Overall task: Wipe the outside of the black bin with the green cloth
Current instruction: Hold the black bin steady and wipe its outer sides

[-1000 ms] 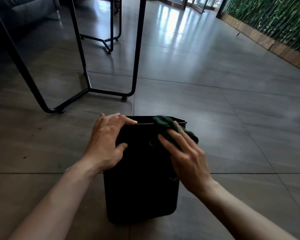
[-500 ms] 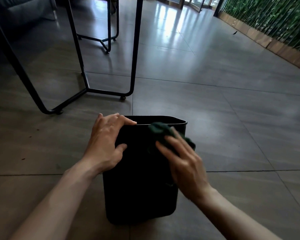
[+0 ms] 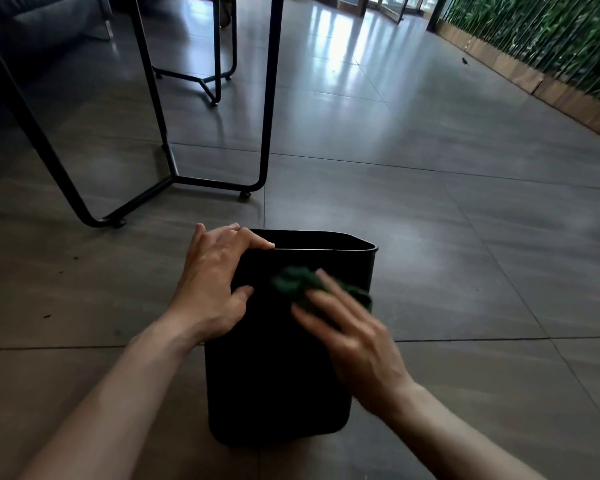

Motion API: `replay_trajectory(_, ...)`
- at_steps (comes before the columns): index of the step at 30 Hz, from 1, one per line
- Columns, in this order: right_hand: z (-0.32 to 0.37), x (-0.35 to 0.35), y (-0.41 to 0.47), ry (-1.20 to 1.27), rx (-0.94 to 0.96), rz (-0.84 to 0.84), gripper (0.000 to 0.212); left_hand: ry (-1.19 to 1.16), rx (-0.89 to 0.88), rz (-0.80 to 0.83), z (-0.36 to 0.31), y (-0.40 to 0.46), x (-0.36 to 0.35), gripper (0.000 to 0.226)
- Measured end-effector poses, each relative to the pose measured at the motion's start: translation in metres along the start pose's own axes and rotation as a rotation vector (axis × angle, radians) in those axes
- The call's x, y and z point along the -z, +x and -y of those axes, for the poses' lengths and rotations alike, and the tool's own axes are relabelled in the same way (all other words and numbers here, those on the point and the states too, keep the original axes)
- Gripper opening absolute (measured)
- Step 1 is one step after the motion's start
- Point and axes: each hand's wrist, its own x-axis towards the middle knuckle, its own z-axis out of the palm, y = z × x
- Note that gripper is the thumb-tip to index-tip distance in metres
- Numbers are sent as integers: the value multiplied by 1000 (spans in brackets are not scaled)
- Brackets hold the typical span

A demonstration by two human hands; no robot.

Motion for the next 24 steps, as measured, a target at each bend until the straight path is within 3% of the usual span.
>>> replay_trajectory(3,2,3,14,-31,-97,-57,35,-5,-3,1,0,-1,1,66)
replay_trajectory(8,30,-18,-40,-94,339,216,30,10,-6,-6,1,-2,0,66)
replay_trajectory(10,31,-14,-57,-89,315,263,19,7,-13,-9,2,-2,0,66)
replay_trajectory(14,10,20,-55,213,-256,-14,24,-8,-16,15,5,-1,0,65)
replay_trajectory(17,-20,62,-29,454,-854,-213,40,-43,10,31,7,1,4,62)
replay_trajectory(19,-53,85,-18,722,-1277,-336,26,-84,36,40,9,1,7,61)
replay_trajectory(21,-78,104,-14,1072,-1560,-313,25,-138,56,51,11,0,12,60)
replay_trajectory(24,-93,115,-15,1249,-1662,-134,43,-232,121,48,14,-5,19,60)
